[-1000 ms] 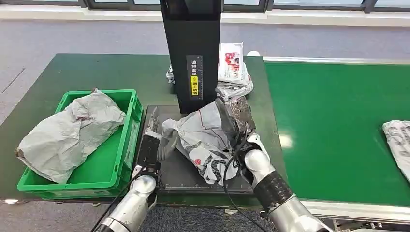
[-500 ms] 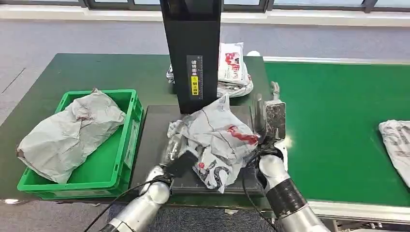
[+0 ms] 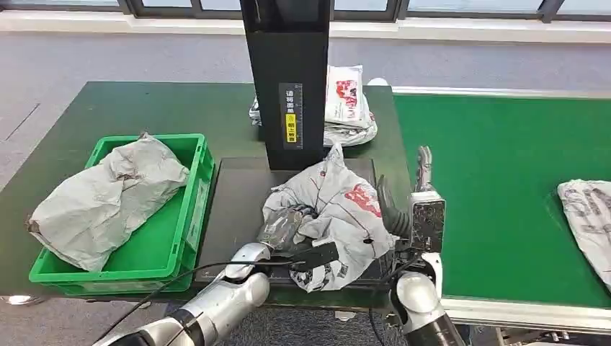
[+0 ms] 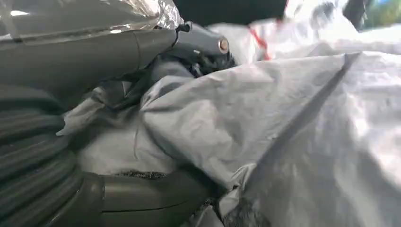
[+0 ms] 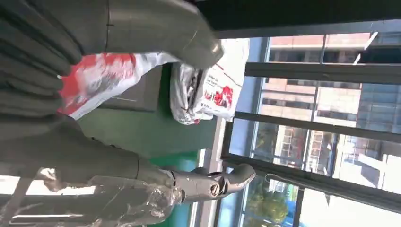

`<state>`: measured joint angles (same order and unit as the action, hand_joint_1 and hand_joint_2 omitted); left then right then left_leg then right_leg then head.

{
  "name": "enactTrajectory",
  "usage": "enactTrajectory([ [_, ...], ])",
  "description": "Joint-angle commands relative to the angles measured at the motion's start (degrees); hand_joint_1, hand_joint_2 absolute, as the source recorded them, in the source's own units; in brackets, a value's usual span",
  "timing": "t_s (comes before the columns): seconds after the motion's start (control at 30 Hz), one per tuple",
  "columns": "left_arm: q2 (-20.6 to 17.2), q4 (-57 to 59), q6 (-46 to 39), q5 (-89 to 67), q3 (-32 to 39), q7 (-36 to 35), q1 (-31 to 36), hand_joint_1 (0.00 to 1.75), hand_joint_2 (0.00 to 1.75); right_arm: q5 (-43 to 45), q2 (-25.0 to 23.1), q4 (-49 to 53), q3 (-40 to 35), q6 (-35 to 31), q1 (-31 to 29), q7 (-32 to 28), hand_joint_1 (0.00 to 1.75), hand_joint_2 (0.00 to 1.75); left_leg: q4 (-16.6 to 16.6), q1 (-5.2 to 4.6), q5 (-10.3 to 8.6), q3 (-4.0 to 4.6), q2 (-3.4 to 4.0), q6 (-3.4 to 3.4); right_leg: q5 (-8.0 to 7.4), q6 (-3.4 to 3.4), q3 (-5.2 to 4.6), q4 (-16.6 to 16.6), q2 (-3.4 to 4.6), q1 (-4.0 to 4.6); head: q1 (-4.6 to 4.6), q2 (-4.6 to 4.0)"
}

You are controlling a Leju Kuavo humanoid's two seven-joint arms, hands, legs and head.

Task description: Moved the parcel from conveyor to table for the left to box.

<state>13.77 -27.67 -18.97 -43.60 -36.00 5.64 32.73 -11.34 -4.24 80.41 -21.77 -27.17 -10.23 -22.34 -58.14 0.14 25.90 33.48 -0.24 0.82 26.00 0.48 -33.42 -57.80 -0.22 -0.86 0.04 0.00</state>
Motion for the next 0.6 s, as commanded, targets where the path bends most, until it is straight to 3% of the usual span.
enactTrajectory([
  [0.03,-1.2,2.5,-4.2,0.5,3.4,2.2,0.6,1.75,1.75,0.2,-0.3,1.8,1.6,1.0,1.7,0.7,0.00,1.75,0.1,0.02,-0.08,0.02,0.06,0.01,-0.13,-0.04,-0.03,0.1,0.06,0.03,0.00,0.00],
  [0.13,-2.5,-4.6,-9.9,0.6,8.2,4.1,1.3,1.75,1.75,0.9,-0.9,1.4,1.9,1.5,1.9,0.1,0.00,1.75,0.2,0.05,-0.19,0.04,0.14,0.01,-0.24,-0.10,-0.07,0.2,0.17,0.06,0.00,0.00],
  [0.37,-3.2,-8.2,-7.8,-0.9,9.2,2.8,0.0,1.75,1.75,1.0,-0.9,1.4,1.9,1.4,2.0,0.0,0.00,1.75,0.1,0.05,-0.21,0.12,0.12,0.01,-0.22,-0.12,-0.18,0.1,0.16,0.07,0.00,0.00],
  [0.43,-3.6,-10.1,-14.6,-2.4,10.3,3.4,0.3,1.75,1.75,1.0,-1.1,1.4,2.0,1.4,2.1,-0.1,0.00,1.75,0.1,0.03,-0.20,0.13,0.10,0.00,-0.21,-0.11,-0.18,0.1,0.15,0.04,0.00,0.00],
  [0.5,-5.0,-14.5,-18.4,-5.4,11.1,1.4,1.0,1.75,1.75,1.0,-1.8,1.3,2.2,1.1,2.4,-0.2,0.00,1.75,0.0,0.04,-0.18,0.18,0.12,0.00,-0.20,-0.11,-0.23,0.1,0.17,0.06,0.00,0.00],
  [0.57,-6.4,-22.9,-14.5,-9.5,13.3,-1.9,-0.1,1.75,1.75,0.9,-2.5,1.4,2.3,0.8,2.5,-0.4,0.00,1.75,0.0,0.06,-0.19,0.31,0.13,0.01,-0.21,-0.12,-0.35,0.0,0.17,0.07,0.00,0.00],
  [0.6,-7.3,-25.7,-16.6,-13.6,14.2,-3.8,0.4,1.75,1.75,0.7,-2.6,1.5,2.3,0.4,2.5,-0.7,0.00,1.75,0.0,0.08,-0.18,0.38,0.16,0.02,-0.22,-0.13,-0.42,0.0,0.21,0.10,0.00,0.00],
])
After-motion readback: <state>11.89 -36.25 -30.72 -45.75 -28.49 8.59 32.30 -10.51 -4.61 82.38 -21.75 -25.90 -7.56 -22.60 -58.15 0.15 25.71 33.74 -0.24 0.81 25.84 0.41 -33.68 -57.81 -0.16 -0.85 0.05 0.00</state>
